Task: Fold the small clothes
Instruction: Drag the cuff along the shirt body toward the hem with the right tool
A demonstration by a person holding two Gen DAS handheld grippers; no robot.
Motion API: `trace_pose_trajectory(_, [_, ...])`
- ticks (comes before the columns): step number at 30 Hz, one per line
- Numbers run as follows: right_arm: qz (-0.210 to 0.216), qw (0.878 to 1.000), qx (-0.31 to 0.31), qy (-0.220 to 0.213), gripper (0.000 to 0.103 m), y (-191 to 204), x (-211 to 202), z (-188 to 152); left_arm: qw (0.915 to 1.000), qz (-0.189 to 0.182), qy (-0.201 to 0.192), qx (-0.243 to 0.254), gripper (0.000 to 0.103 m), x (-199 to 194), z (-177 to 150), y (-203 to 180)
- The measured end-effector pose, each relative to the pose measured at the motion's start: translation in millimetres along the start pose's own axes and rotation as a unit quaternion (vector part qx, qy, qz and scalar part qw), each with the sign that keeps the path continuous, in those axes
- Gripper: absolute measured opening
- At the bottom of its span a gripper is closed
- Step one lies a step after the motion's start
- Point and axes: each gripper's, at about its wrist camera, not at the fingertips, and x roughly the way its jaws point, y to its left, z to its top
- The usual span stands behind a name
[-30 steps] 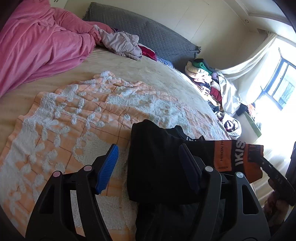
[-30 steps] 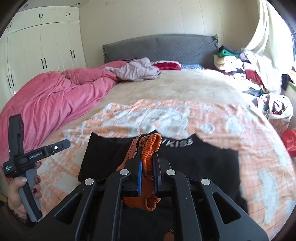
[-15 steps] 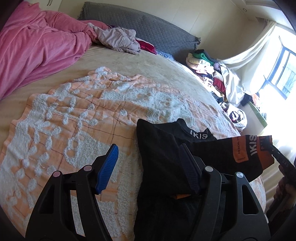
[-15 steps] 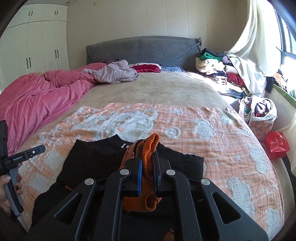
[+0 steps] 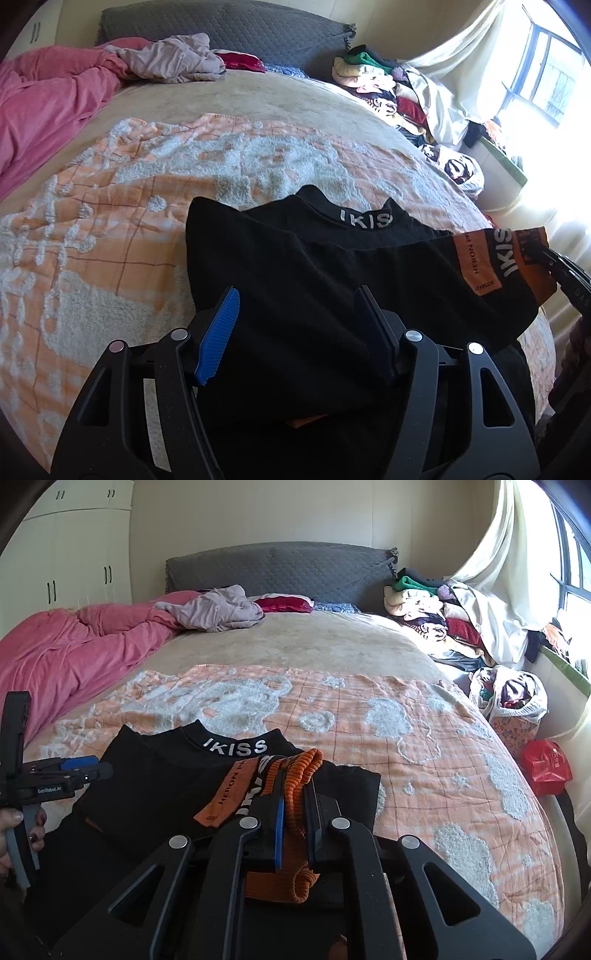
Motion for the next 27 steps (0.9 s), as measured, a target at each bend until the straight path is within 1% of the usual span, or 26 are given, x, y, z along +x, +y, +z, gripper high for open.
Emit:
trace_pose_trajectory(5, [-0.002,1.0,0.018,0.013,0.008,-9.9,11.8,-8.6,0.9996,0.01,0.026,0.009,0.057,15.1,-7.9,0.2])
trace_pose_trajectory(8, [-0.004,0.999,0.029,0.022,0.008,-13.3,19.9,-12.8,0.9993,0.013,0.035,0.009,0.057,18.7,-10.7,1.8])
trace_pose_trajectory(10, [-0.022,0.999,0.031,0.029,0.011,-14.0,23.7,-16.8,0.9991,0.016,0.039,0.012,0.057,18.9,-12.1,0.6])
trace_pose_trajectory(12, [-0.035,0.998,0.037,0.036,0.018,-15.5,25.7,-21.7,0.9989,0.016,0.043,0.011,0.057,20.0,-12.9,1.1])
trace_pose_trajectory(16, [-0.047,0.998,0.02,0.042,0.02,-7.9,26.9,-30.6,0.9983,0.023,0.053,0.01,0.057,21.5,-15.3,-0.7])
trace_pose_trajectory(19, [-0.027,0.999,0.006,0.045,0.021,5.5,27.6,-33.1,0.9981,0.025,0.055,0.013,0.058,21.2,-16.5,-2.7])
trace_pose_trajectory(23, [0.013,0.998,-0.018,0.059,0.032,26.8,31.4,-36.6,0.9979,0.023,0.059,0.009,0.058,20.6,-17.7,-0.8])
trace_pose_trajectory(26, [0.037,0.995,-0.036,0.08,0.032,38.9,38.5,-41.0,0.9978,0.022,0.062,0.005,0.058,20.2,-18.7,0.2])
trace_pose_trajectory(27, [0.039,0.994,-0.039,0.089,0.032,40.1,41.3,-42.6,0.9978,0.021,0.062,0.004,0.058,20.1,-18.8,0.8])
